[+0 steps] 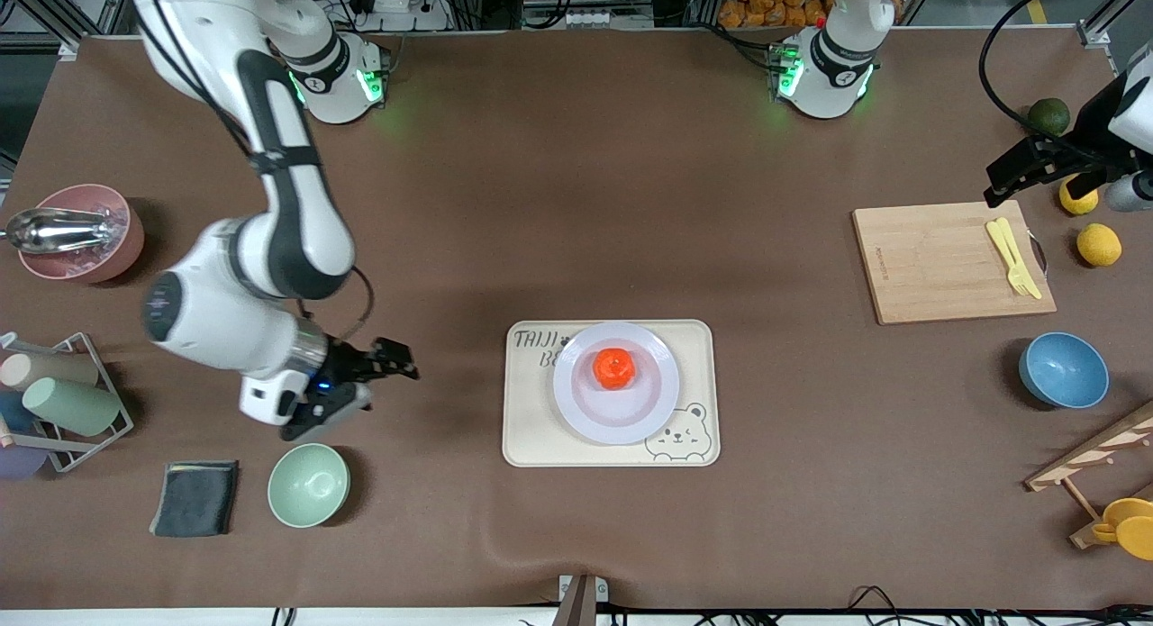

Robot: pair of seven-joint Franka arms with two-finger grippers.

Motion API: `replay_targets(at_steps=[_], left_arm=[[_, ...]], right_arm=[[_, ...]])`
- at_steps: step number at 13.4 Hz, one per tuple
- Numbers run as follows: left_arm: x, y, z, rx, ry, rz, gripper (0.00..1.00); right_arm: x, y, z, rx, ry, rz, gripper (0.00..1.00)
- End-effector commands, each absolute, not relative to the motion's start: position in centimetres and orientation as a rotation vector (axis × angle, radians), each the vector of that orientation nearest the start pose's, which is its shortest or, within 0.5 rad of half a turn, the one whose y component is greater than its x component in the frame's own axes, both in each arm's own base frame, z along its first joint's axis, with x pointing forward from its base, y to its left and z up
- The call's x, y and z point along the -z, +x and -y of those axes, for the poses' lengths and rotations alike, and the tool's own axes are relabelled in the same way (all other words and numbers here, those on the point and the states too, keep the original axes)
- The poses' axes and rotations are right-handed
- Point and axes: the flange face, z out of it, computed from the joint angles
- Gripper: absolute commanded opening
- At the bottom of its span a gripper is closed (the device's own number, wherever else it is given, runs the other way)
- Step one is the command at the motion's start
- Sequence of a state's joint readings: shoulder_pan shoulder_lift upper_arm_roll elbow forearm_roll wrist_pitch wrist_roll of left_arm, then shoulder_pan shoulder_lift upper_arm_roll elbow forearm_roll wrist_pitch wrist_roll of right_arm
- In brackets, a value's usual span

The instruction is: Place orange and plate with both arms

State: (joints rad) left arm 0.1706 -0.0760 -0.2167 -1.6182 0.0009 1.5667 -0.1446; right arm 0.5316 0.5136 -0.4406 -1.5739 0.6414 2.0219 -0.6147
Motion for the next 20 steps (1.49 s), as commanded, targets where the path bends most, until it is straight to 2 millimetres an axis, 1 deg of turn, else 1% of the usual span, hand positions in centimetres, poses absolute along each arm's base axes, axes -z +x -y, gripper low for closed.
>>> replay_targets(at_steps=[1, 2, 5, 6, 7, 8, 9, 11, 12, 13, 16, 17, 20], left_arm=[[-64.8, 52.4, 3.2, 0.038, -3.137, 0.135, 1.00], [-64.8, 52.4, 3.3, 0.038, -3.137, 0.133, 1.00], [-64.8, 52.4, 3.4, 0.038, -3.137, 0.128, 1.00], [-64.9, 52.4, 3.5, 0.040, -3.138, 0.125, 1.00], [-65.2, 52.4, 3.6, 0.052, -3.138, 0.120, 1.00], [-65.9, 52.4, 3.7, 0.071, -3.139, 0.120, 1.00], [-66.0, 52.4, 3.7, 0.076, -3.141, 0.118, 1.00], [-66.1, 52.4, 3.8, 0.078, -3.144, 0.115, 1.00], [-66.1, 52.4, 3.8, 0.078, -3.147, 0.115, 1.00], [-66.1, 52.4, 3.9, 0.077, -3.149, 0.112, 1.00], [-66.2, 52.3, 3.9, 0.079, -3.152, 0.112, 1.00], [-66.6, 52.1, 4.0, 0.091, -3.154, 0.112, 1.00], [-66.5, 52.1, 4.1, 0.089, -3.152, 0.112, 1.00]], right_arm=[[-42.0, 65.2, -7.9, 0.024, -2.763, 0.712, 1.00], [-44.0, 64.4, -5.1, -0.020, -2.794, 0.715, 1.00], [-50.3, 61.5, 1.0, -0.085, -2.825, 0.666, 1.00], [-52.8, 60.5, 2.0, -0.053, -2.853, 0.655, 1.00], [-54.9, 59.5, 2.3, -0.044, -2.892, 0.624, 1.00], [-57.0, 58.2, 2.6, -0.050, -2.951, 0.554, 1.00], [-58.6, 57.1, 2.2, -0.058, -2.998, 0.458, 1.00], [-60.3, 55.8, 1.5, -0.096, -3.103, 0.216, 1.00], [-61.1, 55.5, 1.5, -0.078, -3.144, 0.064, 1.00], [-61.5, 55.4, 1.6, -0.063, -3.151, -0.021, 1.00], [-61.7, 55.1, 2.7, -0.060, -3.144, -0.096, 1.00], [-63.1, 54.3, 2.8, -0.022, -3.133, -0.103, 1.00], [-63.7, 53.9, 2.5, -0.007, -3.133, -0.103, 1.00]])
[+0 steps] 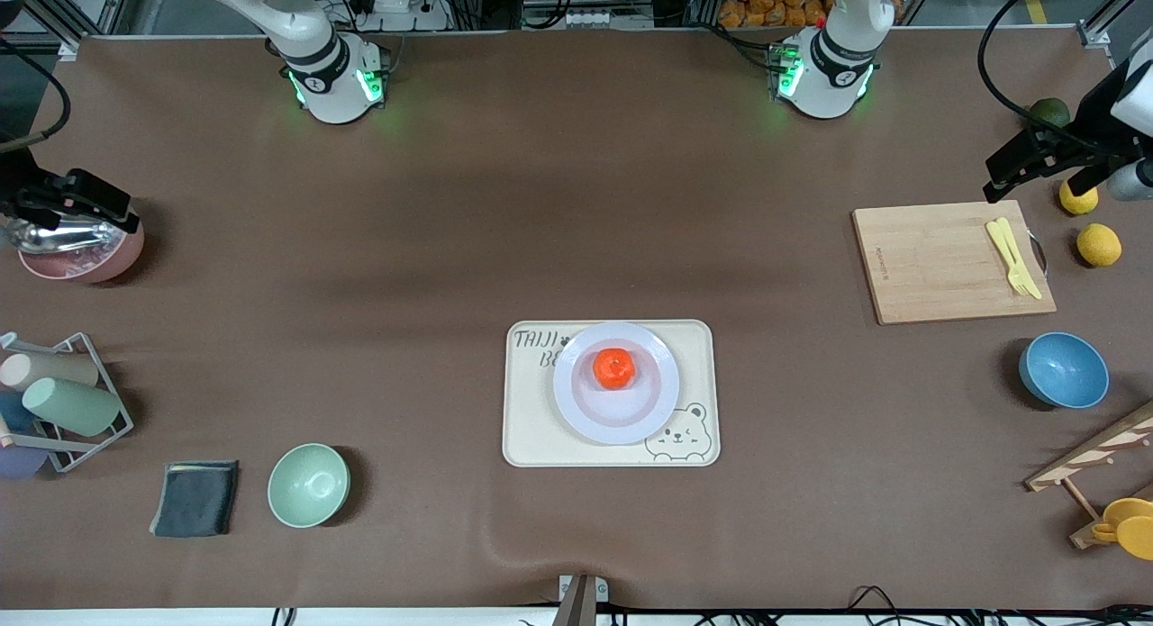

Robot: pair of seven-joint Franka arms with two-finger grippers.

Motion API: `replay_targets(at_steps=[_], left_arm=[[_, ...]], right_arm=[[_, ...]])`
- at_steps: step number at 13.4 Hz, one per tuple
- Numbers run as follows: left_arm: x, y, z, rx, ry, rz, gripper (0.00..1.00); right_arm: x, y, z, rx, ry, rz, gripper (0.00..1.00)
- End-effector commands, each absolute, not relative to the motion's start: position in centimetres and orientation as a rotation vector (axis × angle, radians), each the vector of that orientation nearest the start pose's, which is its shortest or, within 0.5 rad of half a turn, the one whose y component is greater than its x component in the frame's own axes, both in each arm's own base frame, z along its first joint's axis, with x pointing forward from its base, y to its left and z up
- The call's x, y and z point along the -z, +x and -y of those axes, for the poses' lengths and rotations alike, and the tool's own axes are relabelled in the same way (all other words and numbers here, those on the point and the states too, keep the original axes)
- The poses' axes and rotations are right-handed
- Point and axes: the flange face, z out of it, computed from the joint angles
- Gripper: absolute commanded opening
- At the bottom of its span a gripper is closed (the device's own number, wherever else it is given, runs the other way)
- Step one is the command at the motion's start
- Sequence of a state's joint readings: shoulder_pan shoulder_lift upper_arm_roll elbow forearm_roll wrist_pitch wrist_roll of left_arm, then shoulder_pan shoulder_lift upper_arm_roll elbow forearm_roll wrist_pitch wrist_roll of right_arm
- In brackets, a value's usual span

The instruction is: Place orange and plate with both arms

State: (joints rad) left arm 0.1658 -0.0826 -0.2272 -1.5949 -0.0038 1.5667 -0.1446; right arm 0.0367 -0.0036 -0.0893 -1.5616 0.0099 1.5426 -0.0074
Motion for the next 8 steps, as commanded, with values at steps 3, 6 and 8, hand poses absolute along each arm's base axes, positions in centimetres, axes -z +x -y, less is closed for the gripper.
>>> replay_targets(at_steps=[3, 6, 8], left_arm=[[-66.3, 52.3, 4.0, 0.084, -3.151, 0.110, 1.00], [-67.2, 53.8, 5.1, 0.122, -3.156, 0.078, 1.00], [-66.7, 54.3, 5.1, 0.110, -3.159, 0.076, 1.00]], right_arm=[[-64.0, 53.5, 2.9, -0.043, -3.132, -0.098, 1.00], [-64.7, 53.2, 3.1, -0.060, -3.132, -0.081, 1.00], [-64.7, 53.2, 3.2, -0.057, -3.129, 0.058, 1.00]])
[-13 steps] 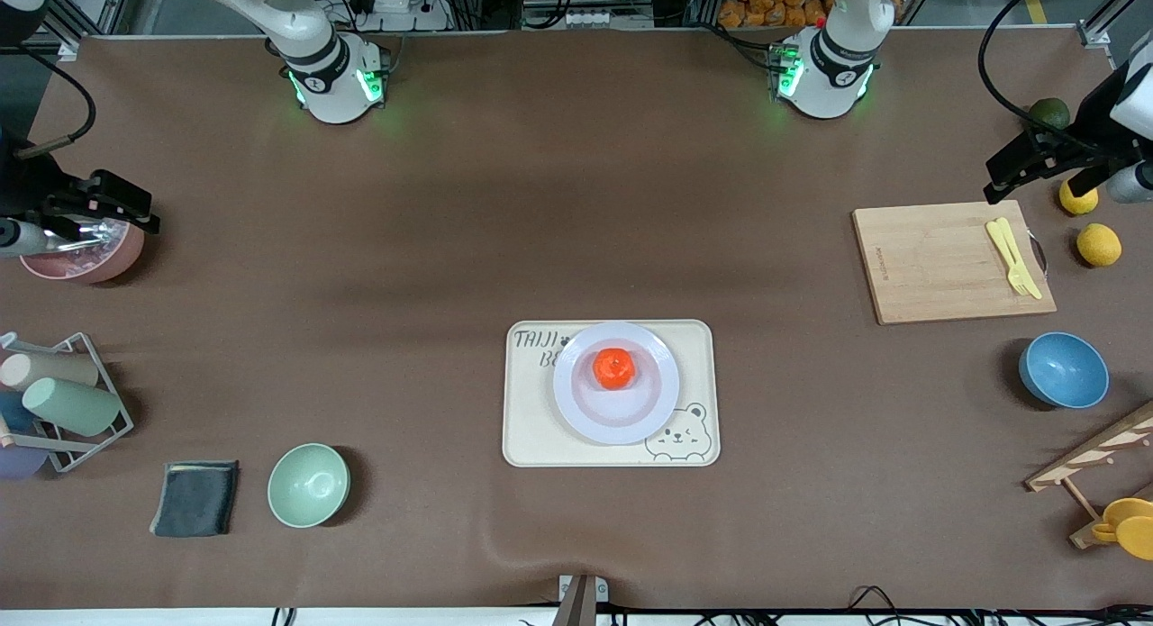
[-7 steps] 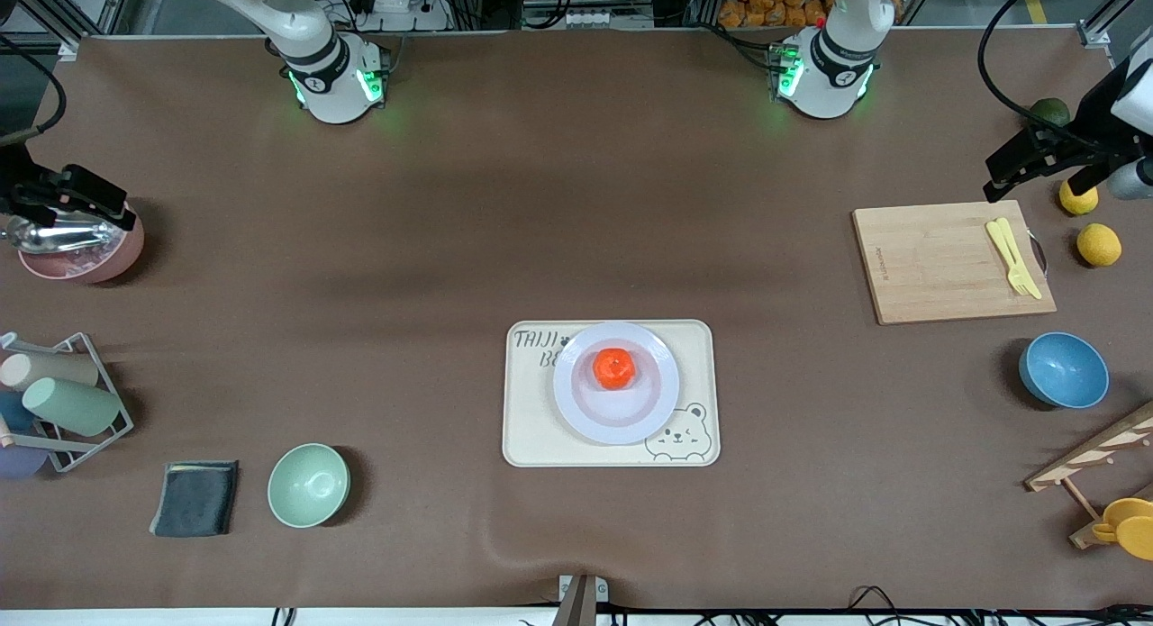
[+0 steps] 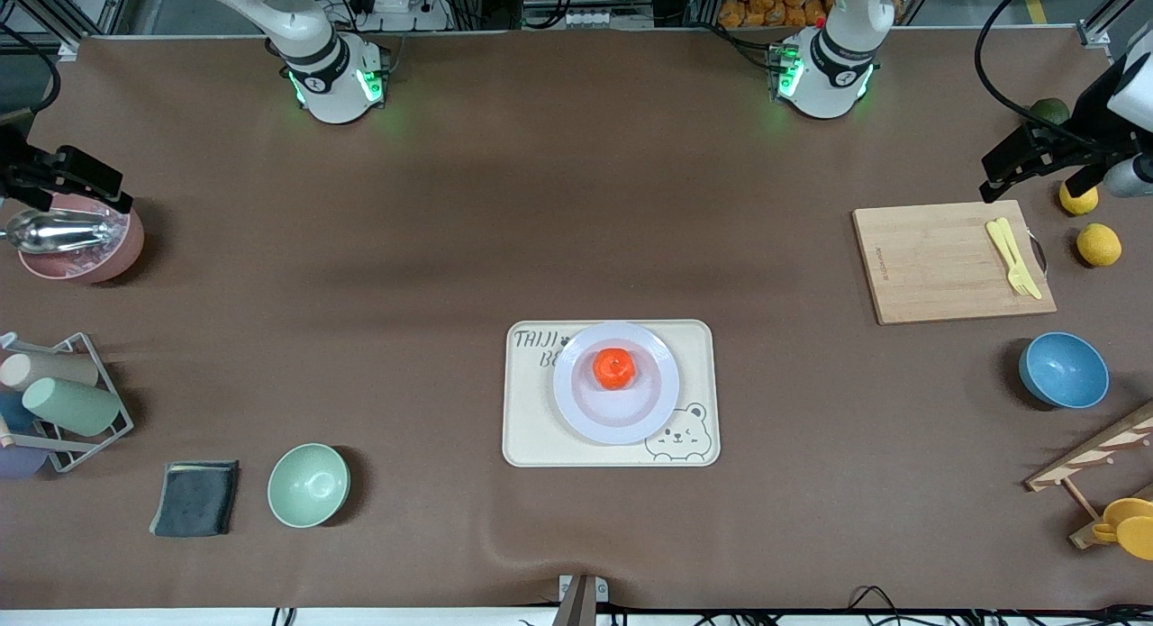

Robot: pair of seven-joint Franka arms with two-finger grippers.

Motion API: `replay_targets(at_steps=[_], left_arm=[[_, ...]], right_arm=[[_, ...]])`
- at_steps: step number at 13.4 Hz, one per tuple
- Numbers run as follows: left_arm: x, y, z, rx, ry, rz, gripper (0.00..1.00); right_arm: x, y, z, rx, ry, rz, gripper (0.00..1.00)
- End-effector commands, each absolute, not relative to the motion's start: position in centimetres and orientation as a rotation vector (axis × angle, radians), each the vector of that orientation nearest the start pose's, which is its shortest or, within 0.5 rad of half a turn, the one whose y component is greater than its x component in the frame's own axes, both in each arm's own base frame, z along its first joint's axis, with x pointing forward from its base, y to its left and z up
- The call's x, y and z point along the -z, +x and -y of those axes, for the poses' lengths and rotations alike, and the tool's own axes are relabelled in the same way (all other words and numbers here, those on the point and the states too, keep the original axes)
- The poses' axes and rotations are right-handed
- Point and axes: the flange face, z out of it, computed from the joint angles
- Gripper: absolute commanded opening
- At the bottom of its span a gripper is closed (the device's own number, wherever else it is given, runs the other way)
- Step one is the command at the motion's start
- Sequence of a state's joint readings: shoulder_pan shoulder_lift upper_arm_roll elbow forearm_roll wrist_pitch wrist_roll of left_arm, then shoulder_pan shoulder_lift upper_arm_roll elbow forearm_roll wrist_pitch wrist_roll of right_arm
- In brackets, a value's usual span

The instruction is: Place orange and plate with both arms

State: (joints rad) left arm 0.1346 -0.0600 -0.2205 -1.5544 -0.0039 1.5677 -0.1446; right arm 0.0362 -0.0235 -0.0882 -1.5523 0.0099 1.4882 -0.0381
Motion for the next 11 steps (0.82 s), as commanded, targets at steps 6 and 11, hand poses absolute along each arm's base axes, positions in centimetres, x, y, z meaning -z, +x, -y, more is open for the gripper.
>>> replay_targets(at_steps=[6, 11], left_arm=[[-66.9, 53.4, 5.3, 0.055, -3.151, 0.071, 1.00], [-66.6, 53.5, 4.8, 0.029, -3.139, 0.079, 1.00]], right_arm=[[-64.7, 53.2, 4.8, -0.042, -3.091, 0.017, 1.00], [-66.2, 53.7, 4.3, 0.028, -3.099, 0.041, 1.00]])
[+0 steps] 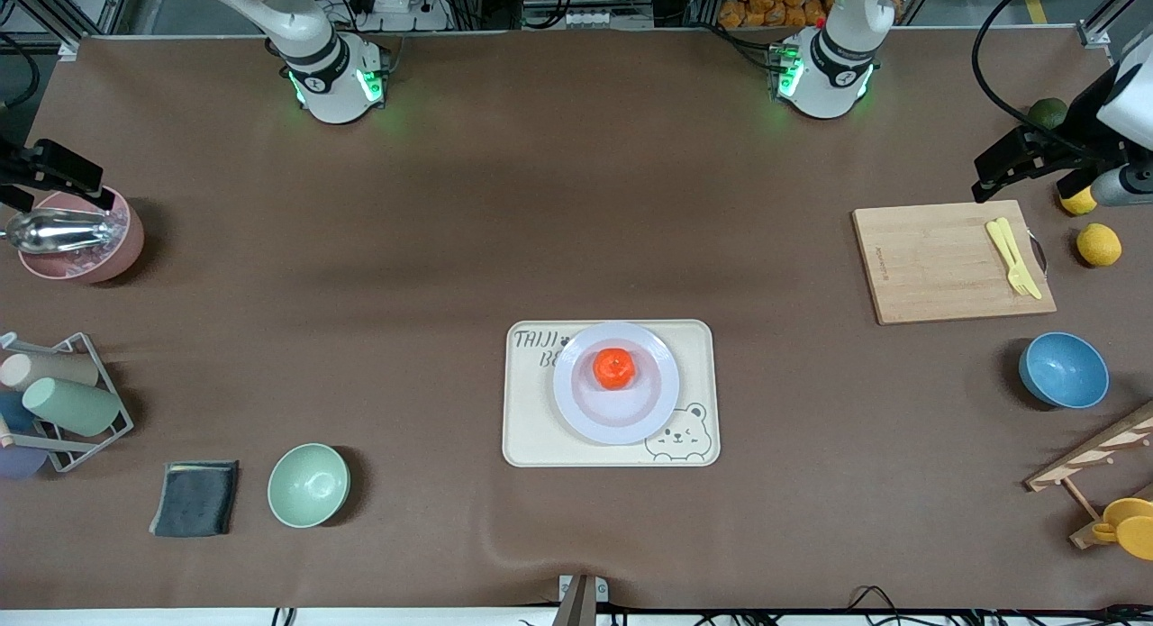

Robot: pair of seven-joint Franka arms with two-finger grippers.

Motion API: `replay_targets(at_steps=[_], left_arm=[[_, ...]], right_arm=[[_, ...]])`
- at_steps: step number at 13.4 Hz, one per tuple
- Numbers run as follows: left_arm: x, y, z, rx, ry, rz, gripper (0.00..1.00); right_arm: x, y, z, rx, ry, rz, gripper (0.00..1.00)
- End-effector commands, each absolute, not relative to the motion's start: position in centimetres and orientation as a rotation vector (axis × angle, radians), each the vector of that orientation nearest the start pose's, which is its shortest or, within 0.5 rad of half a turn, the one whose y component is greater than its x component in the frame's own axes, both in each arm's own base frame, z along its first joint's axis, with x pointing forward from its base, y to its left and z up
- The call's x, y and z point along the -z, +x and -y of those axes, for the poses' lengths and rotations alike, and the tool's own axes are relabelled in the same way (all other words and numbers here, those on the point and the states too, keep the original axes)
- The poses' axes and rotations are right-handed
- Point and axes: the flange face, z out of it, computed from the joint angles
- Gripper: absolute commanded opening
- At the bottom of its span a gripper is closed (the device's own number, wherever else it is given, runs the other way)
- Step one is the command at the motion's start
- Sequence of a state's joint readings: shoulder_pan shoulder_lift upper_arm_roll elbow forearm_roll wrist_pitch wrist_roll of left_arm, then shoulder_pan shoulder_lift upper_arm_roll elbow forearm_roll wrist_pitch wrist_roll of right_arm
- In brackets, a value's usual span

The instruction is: Place orange and plate with both arms

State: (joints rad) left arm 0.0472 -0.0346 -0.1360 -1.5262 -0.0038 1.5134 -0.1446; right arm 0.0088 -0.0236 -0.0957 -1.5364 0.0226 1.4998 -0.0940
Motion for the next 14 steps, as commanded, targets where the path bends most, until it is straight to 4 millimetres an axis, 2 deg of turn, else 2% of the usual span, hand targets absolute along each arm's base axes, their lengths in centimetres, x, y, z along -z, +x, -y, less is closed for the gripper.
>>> replay_targets(at_steps=[1, 4, 14], left_arm=[[-66.53, 53.50, 4.69, 0.024, -3.143, 0.084, 1.00], [-66.35, 53.57, 4.84, 0.018, -3.136, 0.077, 1.00], [-66.56, 53.28, 4.14, 0.011, -3.102, 0.089, 1.00]], right_arm=[[-66.30, 53.65, 4.22, 0.030, -3.099, 0.043, 1.00], [-67.02, 53.55, 4.38, 0.046, -3.100, 0.023, 1.00], [-66.90, 53.72, 4.00, 0.047, -3.096, 0.028, 1.00]])
